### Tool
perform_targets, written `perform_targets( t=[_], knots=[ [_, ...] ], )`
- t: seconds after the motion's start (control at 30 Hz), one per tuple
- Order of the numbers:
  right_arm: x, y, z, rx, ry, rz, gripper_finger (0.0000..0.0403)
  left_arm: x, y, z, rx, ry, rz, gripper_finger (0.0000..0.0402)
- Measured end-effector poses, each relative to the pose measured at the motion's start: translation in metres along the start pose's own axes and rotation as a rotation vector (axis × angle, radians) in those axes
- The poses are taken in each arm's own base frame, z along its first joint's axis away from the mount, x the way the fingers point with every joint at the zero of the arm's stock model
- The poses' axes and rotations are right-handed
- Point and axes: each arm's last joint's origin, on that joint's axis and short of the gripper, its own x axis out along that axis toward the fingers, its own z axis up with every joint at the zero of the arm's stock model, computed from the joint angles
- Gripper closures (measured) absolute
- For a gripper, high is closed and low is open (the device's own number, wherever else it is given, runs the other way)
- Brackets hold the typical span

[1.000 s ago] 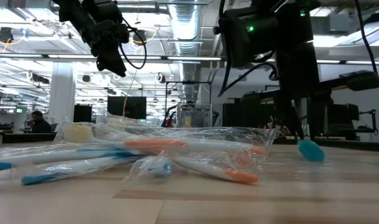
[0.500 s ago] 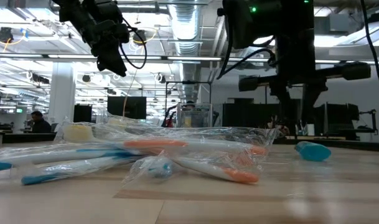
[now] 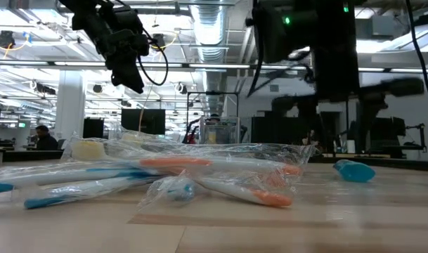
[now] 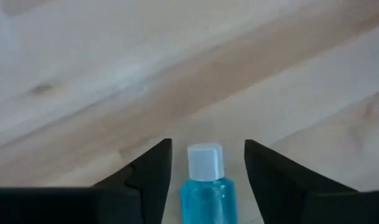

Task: Pick & Place toothbrushing station
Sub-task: Put the right mouthwash into the middle section of the transparent organizer

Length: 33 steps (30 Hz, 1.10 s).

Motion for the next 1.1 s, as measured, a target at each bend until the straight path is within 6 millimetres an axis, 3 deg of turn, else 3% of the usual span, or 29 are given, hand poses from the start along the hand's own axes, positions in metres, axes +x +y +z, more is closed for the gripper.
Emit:
perform_targets(
  t=[0.17, 0.47, 0.6, 0.97, 1.1],
  knots=[
    [0.024, -0.005, -0.008, 0.034, 0.068, 0.042, 0.0214, 0.000, 0.000, 0.000, 0.001, 0.000, 0.000, 0.0276],
    [0.027, -0.007, -0.007, 0.038, 0.073, 0.039, 0.0264, 0.000, 0.000, 0.000, 0.000, -0.001, 0.000, 0.0276],
    [0.028, -0.007, -0.007, 0.031, 0.072, 0.033, 0.0321, 0.000, 0.000, 0.000, 0.000, -0.002, 0.000, 0.0276],
    [0.023, -0.008, 0.002, 0.008, 0.013, 0.087, 0.0320, 0.000, 0.000, 0.002, 0.006, -0.018, 0.004, 0.0276],
    [0.004, -0.005, 0.019, -0.009, -0.080, 0.223, 0.0320, -0.001, 0.001, 0.009, -0.030, -0.091, -0.001, 0.0276]
  ],
)
